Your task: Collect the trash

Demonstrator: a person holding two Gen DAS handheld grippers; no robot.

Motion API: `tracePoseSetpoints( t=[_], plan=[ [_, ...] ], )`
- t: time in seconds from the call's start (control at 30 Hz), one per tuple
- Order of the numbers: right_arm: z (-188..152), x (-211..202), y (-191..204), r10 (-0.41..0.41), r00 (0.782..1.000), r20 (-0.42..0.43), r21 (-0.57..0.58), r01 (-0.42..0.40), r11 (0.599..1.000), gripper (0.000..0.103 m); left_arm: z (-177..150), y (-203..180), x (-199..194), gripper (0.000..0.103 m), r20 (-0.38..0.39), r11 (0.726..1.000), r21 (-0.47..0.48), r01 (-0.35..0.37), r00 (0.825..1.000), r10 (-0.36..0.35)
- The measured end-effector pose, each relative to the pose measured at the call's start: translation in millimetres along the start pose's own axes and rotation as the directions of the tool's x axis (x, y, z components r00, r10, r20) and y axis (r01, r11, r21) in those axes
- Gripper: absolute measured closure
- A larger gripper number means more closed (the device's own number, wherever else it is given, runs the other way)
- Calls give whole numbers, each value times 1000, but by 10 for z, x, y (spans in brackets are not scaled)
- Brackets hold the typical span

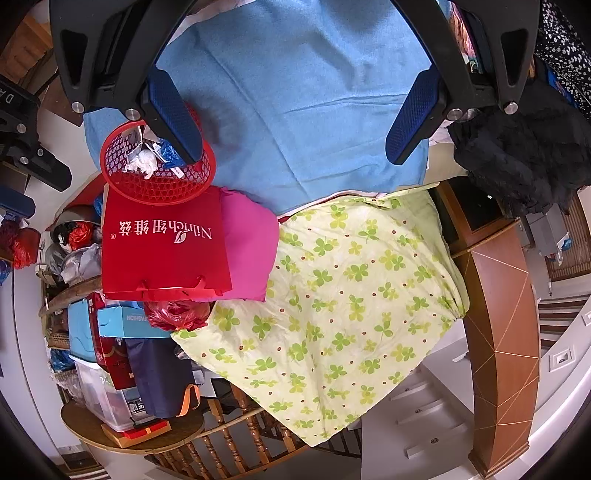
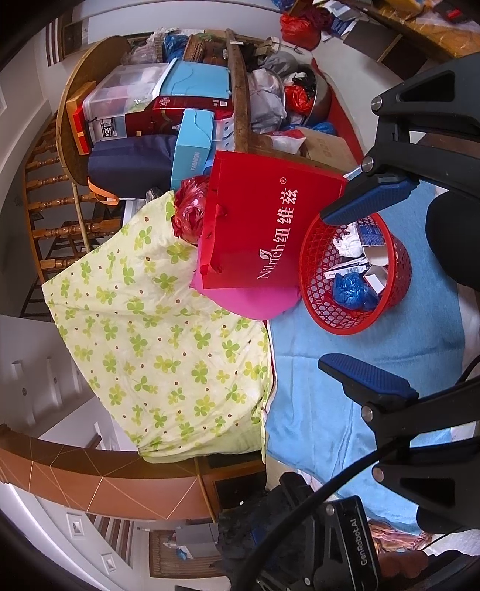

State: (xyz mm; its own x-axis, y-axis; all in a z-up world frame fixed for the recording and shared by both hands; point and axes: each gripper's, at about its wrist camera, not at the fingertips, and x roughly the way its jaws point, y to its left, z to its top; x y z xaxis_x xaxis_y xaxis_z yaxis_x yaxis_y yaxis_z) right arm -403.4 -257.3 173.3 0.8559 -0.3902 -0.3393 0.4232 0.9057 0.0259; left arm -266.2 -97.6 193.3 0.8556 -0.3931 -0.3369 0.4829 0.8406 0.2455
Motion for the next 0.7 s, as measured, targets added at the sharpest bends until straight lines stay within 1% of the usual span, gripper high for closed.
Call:
tracePoseSetpoints(
  t=[0.7],
  plan=[
    [2,18,12,0,1000,-4,1,0,1000,28,-4,-21,-5,4,-1,1000,-3,-4,1000,4]
  ],
)
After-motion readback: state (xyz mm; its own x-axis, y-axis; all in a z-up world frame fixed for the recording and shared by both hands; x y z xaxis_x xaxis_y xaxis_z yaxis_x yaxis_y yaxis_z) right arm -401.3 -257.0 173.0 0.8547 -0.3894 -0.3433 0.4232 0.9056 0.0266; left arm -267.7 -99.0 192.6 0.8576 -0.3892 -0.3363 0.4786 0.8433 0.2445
